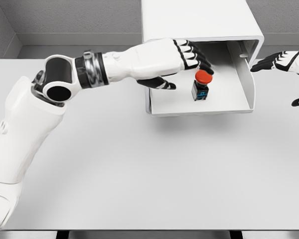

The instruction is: Slide open multi-storey tabletop storage cabinets and put open load switch and slide close multi-storey tabletop storage cabinets

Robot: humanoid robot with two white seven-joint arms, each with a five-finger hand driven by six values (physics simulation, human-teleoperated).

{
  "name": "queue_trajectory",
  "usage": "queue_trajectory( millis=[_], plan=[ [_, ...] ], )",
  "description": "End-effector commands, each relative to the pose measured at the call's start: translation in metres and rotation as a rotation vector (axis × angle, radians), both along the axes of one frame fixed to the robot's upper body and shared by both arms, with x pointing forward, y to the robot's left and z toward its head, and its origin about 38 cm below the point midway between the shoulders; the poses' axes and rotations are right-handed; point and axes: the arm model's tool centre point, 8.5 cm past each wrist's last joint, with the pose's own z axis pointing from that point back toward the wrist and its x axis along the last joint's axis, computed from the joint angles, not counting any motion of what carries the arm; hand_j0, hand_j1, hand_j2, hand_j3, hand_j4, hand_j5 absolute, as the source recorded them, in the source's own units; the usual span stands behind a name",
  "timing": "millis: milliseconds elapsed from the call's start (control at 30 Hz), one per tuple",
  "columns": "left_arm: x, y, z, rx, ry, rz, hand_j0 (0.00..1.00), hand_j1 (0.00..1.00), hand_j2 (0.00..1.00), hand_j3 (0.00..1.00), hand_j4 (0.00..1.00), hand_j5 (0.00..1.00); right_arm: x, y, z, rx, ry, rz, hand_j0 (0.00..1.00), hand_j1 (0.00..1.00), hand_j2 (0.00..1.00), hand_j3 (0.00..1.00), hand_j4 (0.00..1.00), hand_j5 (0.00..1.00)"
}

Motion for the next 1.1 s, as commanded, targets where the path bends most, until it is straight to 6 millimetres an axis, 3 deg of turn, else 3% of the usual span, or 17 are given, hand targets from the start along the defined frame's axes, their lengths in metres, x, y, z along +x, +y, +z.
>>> queue_trajectory(
  millis=[0,33,67,133,233,400,533,667,800,1067],
  plan=[
    [-0.015,0.03,0.018,-0.035,0.007,-0.041,0.87,0.87,0.87,0.87,0.87,0.87,-0.001,-0.001,0.003,0.004,-0.003,-0.004,1.0,1.0,1.0,1.0,1.0,1.0],
    [-0.024,0.053,0.026,-0.063,0.044,-0.071,0.98,0.98,0.98,0.98,0.98,0.98,-0.001,0.0,0.003,0.003,-0.004,-0.002,1.0,1.0,1.0,1.0,1.0,1.0],
    [-0.031,0.08,0.031,-0.057,0.08,-0.072,1.0,1.0,1.0,1.0,1.0,1.0,-0.002,0.002,0.003,0.003,-0.003,0.007,1.0,1.0,1.0,1.0,1.0,1.0],
    [-0.038,0.13,0.029,-0.016,0.152,-0.009,1.0,1.0,1.0,1.0,1.0,1.0,-0.005,0.016,0.002,0.012,-0.005,0.051,1.0,1.0,1.0,1.0,1.0,1.0],
    [-0.042,0.179,0.023,0.04,0.227,0.088,1.0,1.0,1.0,1.0,1.0,1.0,-0.008,0.025,-0.005,0.017,0.012,0.08,1.0,1.0,1.0,1.0,1.0,1.0],
    [-0.042,0.181,0.018,0.039,0.243,0.091,1.0,1.0,1.0,1.0,1.0,1.0,-0.01,0.034,-0.027,0.036,0.06,0.101,1.0,1.0,1.0,1.0,1.0,1.0],
    [-0.042,0.182,0.014,0.044,0.25,0.097,1.0,1.0,1.0,1.0,1.0,1.0,-0.005,0.054,-0.042,0.087,0.081,0.145,1.0,1.0,1.0,1.0,1.0,1.0],
    [-0.042,0.183,0.013,0.043,0.254,0.099,1.0,1.0,1.0,1.0,1.0,1.0,-0.003,0.057,-0.045,0.122,0.077,0.141,1.0,1.0,1.0,1.0,1.0,1.0],
    [-0.042,0.182,0.015,0.04,0.25,0.097,1.0,1.0,1.0,1.0,1.0,1.0,0.005,0.044,-0.051,0.144,0.078,0.085,1.0,1.0,1.0,1.0,1.0,1.0],
    [-0.042,0.181,0.015,0.04,0.25,0.094,1.0,1.0,1.0,1.0,1.0,1.0,0.005,0.053,-0.066,0.171,0.107,0.101,1.0,1.0,1.0,1.0,1.0,1.0]
  ],
)
